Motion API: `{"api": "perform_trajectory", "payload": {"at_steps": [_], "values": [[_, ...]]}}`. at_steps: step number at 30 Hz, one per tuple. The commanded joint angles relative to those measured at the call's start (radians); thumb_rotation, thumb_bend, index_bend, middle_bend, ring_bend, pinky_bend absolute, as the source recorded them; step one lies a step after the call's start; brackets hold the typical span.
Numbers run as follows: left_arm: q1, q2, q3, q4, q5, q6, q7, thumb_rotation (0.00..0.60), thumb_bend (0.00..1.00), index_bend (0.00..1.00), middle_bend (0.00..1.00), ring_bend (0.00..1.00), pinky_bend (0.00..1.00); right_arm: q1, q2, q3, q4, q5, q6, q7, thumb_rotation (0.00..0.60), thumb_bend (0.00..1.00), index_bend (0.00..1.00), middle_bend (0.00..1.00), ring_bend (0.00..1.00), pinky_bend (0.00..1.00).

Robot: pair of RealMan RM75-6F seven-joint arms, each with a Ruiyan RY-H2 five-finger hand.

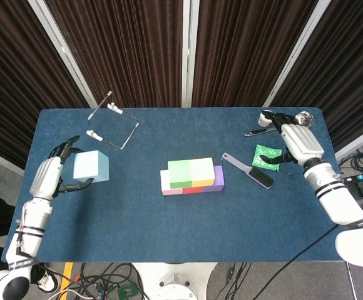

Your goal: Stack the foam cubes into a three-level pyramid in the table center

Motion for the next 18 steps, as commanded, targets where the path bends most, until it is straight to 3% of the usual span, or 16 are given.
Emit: {"api": "perform_trajectory", "payload": {"at_steps": [1, 11, 18], "values": [[-0.143, -0.087, -0.095, -0.075, -0.202, -0.017, 0.166, 0.600, 0.24, 0.08, 0.47, 0.09, 0.10, -0.012, 0.022, 0.019, 0.006, -0.004, -0.008, 0.033, 0.600, 0.13, 0.00, 0.10, 0.00, 0.00], [-0.373, -0.236, -0.201, -0.153, -0.451, 0.072, 0.388, 0.600, 0.24, 0.08, 0.51, 0.13, 0.10, -0.089, 0.072, 0.047, 0.049, -0.046, -0.035, 0.182, 0.600, 0.13, 0.00, 0.10, 0.00, 0.00], [-0.483, -0.379, -0.209, -0.100, -0.483, 0.185, 0.468, 0.600, 0.24, 0.08, 0.53, 0.14, 0.10, -0.123, 0.077, 0.060, 0.093, -0.105, -0.063, 0.266, 0.600, 0.13, 0.00, 0.10, 0.00, 0.00]]}}
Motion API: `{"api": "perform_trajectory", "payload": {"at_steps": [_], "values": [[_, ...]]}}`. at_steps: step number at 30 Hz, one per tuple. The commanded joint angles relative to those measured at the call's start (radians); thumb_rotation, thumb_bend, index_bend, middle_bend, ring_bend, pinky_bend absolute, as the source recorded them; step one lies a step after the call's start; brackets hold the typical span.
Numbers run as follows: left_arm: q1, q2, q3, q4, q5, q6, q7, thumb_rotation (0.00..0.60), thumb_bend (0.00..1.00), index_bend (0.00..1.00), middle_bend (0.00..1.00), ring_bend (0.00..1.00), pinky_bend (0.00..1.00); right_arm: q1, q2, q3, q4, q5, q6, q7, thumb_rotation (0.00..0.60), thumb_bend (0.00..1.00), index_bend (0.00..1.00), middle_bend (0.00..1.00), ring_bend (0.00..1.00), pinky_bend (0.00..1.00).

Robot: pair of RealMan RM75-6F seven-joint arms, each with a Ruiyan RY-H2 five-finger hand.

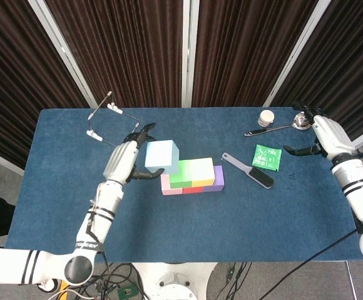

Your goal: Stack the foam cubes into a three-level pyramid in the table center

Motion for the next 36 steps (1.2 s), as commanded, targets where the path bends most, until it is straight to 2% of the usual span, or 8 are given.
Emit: {"api": "perform_trajectory", "payload": {"at_steps": [1, 6, 18, 25, 36], "values": [[-0.059, -0.087, -0.003, 0.051, -0.016, 0.057, 0.036, 0.600, 0.24, 0.08, 0.53, 0.14, 0.10, -0.017, 0.001, 0.007, 0.018, -0.033, -0.010, 0.027, 0.600, 0.13, 0.00, 0.10, 0.00, 0.00], [-0.113, -0.171, -0.006, 0.140, -0.022, 0.079, 0.061, 0.600, 0.24, 0.08, 0.53, 0.14, 0.10, -0.034, -0.007, 0.008, 0.031, -0.068, -0.009, 0.056, 0.600, 0.13, 0.00, 0.10, 0.00, 0.00], [-0.162, -0.236, -0.002, 0.250, -0.006, 0.078, 0.101, 0.600, 0.24, 0.08, 0.54, 0.17, 0.10, -0.068, 0.010, 0.016, 0.065, -0.111, -0.016, 0.120, 0.600, 0.13, 0.00, 0.10, 0.00, 0.00], [-0.192, -0.269, -0.024, 0.276, -0.052, 0.061, 0.135, 0.600, 0.24, 0.08, 0.54, 0.17, 0.10, -0.071, 0.001, 0.012, 0.101, -0.122, -0.049, 0.152, 0.600, 0.13, 0.00, 0.10, 0.00, 0.00], [-0.234, -0.308, -0.038, 0.284, -0.085, 0.108, 0.221, 0.600, 0.24, 0.08, 0.55, 0.17, 0.10, -0.095, -0.015, 0.016, 0.130, -0.195, -0.047, 0.230, 0.600, 0.13, 0.00, 0.10, 0.00, 0.00]]}}
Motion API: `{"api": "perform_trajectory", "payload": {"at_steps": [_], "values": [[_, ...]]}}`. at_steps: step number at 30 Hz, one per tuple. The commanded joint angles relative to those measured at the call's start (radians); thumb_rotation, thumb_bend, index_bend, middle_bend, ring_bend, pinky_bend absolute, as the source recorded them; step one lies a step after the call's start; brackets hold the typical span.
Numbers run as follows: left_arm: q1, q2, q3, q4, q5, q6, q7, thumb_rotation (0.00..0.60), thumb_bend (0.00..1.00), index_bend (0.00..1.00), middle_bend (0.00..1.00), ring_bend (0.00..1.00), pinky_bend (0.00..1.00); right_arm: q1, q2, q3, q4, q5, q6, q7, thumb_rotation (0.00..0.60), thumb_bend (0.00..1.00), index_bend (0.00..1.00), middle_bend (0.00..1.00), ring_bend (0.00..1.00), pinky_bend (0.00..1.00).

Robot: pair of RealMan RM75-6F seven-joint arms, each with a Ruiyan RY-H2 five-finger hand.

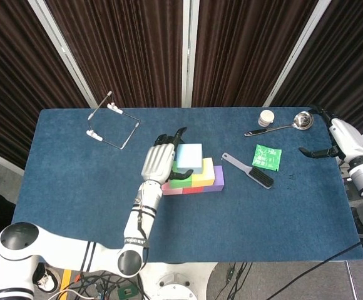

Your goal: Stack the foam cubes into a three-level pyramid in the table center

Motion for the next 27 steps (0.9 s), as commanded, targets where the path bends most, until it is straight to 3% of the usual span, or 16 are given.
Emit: {"api": "perform_trajectory", "payload": {"at_steps": [1, 16, 27], "values": [[-0.005, -0.004, -0.001, -0.005, -0.001, 0.014, 0.015, 0.600, 0.24, 0.08, 0.55, 0.17, 0.10, -0.008, -0.003, 0.001, 0.011, -0.019, 0.001, 0.022, 0.600, 0.13, 0.00, 0.10, 0.00, 0.00], [0.018, -0.011, 0.026, -0.004, 0.000, 0.005, 0.021, 0.600, 0.24, 0.08, 0.52, 0.17, 0.09, -0.013, -0.016, -0.008, 0.039, -0.067, -0.007, 0.072, 0.600, 0.13, 0.00, 0.10, 0.00, 0.00], [0.045, 0.010, 0.027, -0.020, 0.008, -0.027, -0.008, 0.600, 0.23, 0.08, 0.37, 0.17, 0.09, -0.003, -0.029, -0.014, 0.050, -0.054, -0.018, 0.061, 0.600, 0.13, 0.00, 0.10, 0.00, 0.00]]}}
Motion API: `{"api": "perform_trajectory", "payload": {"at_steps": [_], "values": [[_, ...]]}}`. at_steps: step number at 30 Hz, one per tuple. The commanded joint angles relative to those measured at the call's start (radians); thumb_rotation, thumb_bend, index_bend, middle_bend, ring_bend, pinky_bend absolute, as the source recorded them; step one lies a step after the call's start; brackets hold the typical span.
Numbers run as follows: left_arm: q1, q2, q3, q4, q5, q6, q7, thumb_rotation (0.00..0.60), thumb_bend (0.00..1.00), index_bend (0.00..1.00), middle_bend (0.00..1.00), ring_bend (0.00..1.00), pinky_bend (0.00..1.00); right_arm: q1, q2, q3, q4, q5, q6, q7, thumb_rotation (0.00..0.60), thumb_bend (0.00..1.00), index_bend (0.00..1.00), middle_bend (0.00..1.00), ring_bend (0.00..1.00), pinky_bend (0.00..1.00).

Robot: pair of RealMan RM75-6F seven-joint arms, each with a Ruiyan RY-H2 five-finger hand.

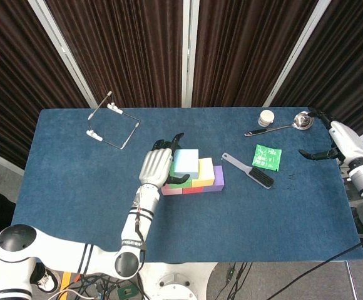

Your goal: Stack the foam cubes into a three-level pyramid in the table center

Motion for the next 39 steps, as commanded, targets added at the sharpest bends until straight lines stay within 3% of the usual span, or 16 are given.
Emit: {"api": "perform_trajectory", "payload": {"at_steps": [1, 16, 20, 29, 33, 39], "values": [[0.005, 0.004, 0.002, -0.007, 0.007, -0.004, -0.006, 0.600, 0.23, 0.08, 0.36, 0.17, 0.09, 0.002, 0.000, -0.001, 0.001, 0.005, -0.002, -0.004, 0.600, 0.13, 0.00, 0.10, 0.00, 0.00], [0.013, 0.010, 0.008, -0.014, 0.024, -0.019, -0.021, 0.600, 0.22, 0.08, 0.29, 0.17, 0.09, 0.009, -0.006, -0.003, 0.005, 0.017, -0.016, -0.011, 0.600, 0.13, 0.00, 0.10, 0.00, 0.00], [0.015, 0.009, 0.011, -0.015, 0.022, -0.027, -0.024, 0.600, 0.21, 0.08, 0.22, 0.13, 0.09, 0.007, -0.005, -0.004, 0.009, 0.017, -0.017, -0.007, 0.600, 0.13, 0.00, 0.10, 0.00, 0.00], [0.018, 0.016, 0.010, -0.024, 0.037, -0.036, -0.037, 0.600, 0.21, 0.08, 0.21, 0.12, 0.09, 0.003, -0.003, -0.005, 0.016, 0.012, -0.022, 0.006, 0.600, 0.13, 0.00, 0.10, 0.00, 0.00], [0.031, 0.048, 0.012, -0.074, 0.040, -0.030, -0.027, 0.600, 0.21, 0.08, 0.19, 0.11, 0.09, 0.007, 0.002, -0.002, 0.008, 0.006, -0.026, 0.009, 0.600, 0.13, 0.00, 0.10, 0.00, 0.00], [0.126, 0.175, 0.058, -0.258, 0.071, 0.022, -0.032, 0.600, 0.21, 0.08, 0.14, 0.07, 0.08, 0.016, 0.040, 0.014, -0.048, 0.006, -0.015, -0.018, 0.600, 0.13, 0.00, 0.10, 0.00, 0.00]]}}
